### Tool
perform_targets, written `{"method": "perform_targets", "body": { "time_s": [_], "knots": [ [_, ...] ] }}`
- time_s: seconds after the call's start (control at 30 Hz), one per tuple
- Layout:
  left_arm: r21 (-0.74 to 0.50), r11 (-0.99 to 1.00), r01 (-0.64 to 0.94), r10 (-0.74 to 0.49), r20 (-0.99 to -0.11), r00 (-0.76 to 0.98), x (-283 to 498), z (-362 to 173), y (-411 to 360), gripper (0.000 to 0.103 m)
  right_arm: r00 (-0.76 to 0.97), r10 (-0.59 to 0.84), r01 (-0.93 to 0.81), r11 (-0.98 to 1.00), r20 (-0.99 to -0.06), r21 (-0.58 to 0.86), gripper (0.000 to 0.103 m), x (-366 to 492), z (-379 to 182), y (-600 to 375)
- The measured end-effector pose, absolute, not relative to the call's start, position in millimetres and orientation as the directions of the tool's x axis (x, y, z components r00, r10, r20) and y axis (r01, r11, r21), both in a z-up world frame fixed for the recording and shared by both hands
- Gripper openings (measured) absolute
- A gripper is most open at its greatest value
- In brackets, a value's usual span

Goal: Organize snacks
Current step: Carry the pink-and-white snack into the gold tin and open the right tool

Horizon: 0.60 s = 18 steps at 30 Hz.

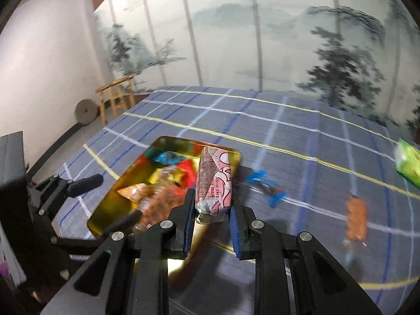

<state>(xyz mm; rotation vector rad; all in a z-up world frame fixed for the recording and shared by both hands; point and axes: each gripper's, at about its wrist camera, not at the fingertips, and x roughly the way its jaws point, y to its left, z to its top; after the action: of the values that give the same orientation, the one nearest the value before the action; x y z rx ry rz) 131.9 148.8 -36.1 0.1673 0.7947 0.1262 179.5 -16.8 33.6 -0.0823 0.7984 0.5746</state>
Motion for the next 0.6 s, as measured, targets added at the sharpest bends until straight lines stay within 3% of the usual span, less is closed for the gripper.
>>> {"method": "perform_targets", "body": {
  "time_s": [0.6],
  "knots": [
    [0.176, 0.979, -0.100, 0.196, -0.710, 0.676, 131.1, -36.9, 180.8, 0.079, 0.461, 0.461, -0.547, 0.820, -0.758, 0.166, 0.025, 191.3, 14.2, 36.4]
  ]
}}
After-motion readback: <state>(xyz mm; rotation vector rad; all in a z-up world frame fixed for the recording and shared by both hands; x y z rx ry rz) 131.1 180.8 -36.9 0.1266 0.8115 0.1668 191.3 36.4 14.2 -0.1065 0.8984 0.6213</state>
